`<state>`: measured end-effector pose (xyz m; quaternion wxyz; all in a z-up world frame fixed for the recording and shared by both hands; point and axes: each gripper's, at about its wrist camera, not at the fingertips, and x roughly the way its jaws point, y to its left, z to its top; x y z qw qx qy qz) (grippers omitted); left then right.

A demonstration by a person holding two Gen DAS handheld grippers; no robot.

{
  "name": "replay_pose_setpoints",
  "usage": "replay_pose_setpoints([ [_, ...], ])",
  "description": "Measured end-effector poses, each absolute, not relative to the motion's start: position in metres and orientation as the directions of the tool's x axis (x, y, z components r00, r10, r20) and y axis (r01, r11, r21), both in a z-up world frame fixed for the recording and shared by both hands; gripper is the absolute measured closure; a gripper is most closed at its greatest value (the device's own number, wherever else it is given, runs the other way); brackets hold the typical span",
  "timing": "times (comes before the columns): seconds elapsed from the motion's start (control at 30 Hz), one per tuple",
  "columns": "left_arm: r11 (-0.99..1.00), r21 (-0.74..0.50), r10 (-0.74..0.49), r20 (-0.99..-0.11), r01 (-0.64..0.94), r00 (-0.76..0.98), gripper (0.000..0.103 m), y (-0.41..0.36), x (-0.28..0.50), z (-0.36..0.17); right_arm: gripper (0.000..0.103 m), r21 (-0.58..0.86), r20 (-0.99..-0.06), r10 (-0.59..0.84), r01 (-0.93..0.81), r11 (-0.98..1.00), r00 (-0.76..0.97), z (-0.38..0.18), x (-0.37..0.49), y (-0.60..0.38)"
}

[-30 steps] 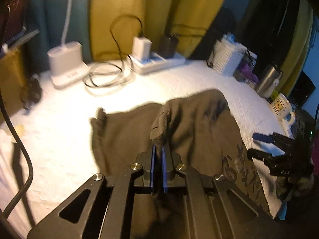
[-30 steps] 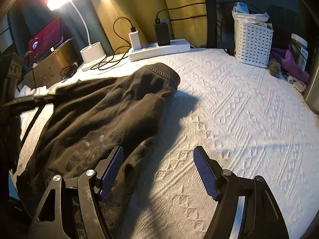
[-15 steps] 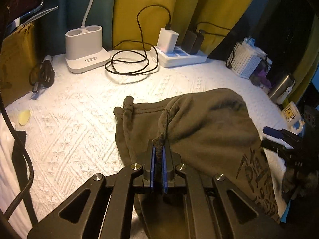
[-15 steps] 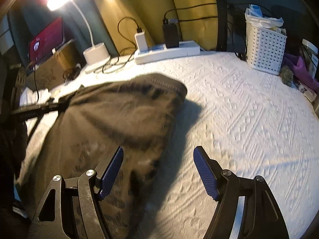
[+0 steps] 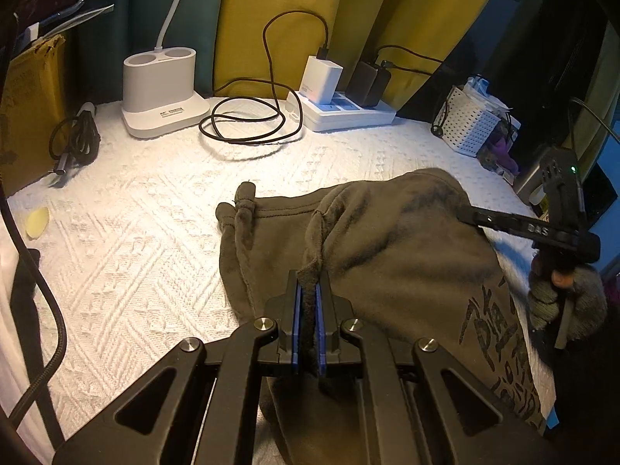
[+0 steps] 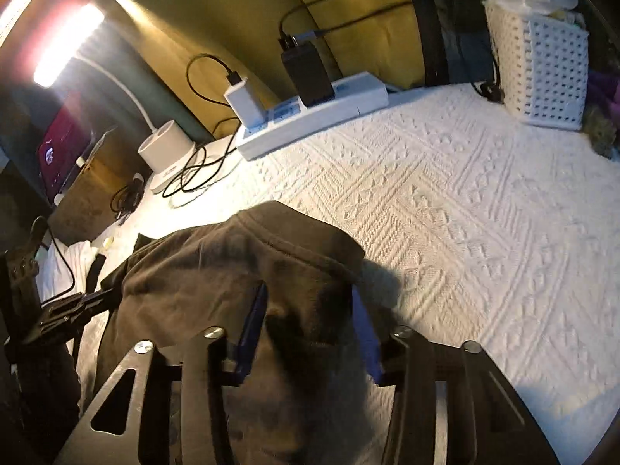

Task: Fold small clothes

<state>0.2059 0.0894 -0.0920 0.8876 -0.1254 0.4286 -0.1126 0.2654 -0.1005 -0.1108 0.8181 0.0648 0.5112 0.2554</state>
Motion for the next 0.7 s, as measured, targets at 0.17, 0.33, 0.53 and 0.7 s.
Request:
replay_pose_setpoints([
  [0.17,0.941,-0.321,-0.315,-0.720,0.105,0.618,0.098,0.090,0.205,-0.090,0.085,0.378,-0.795,0.502,-0.370,0.849,0.340,-0.107,0.276,-0.096],
  [0.33,0.942,-0.319,-0.314,-0.713,0.110,0.627,0.098,0.092,0.207,-0.091,0.086,0.365,-0.792,0.509,-0.407,0.837,0.337,-0.104,0.291,-0.084],
  [0.53,0.943,-0.325,-0.301,-0.722,0.079,0.623,0.098,0.100,0.211,-0.098,0.086,0.347,-0.812,0.484,-0.397,0.850,0.326,-0.117,0.302,-0.082],
  [0.7,0.954,-0.297,-0.244,-0.721,0.029,0.648,0.099,0.113,0.210,-0.089,0.082,0.280,-0.824,0.425,-0.383,0.880,0.374,-0.111,0.298,-0.095],
])
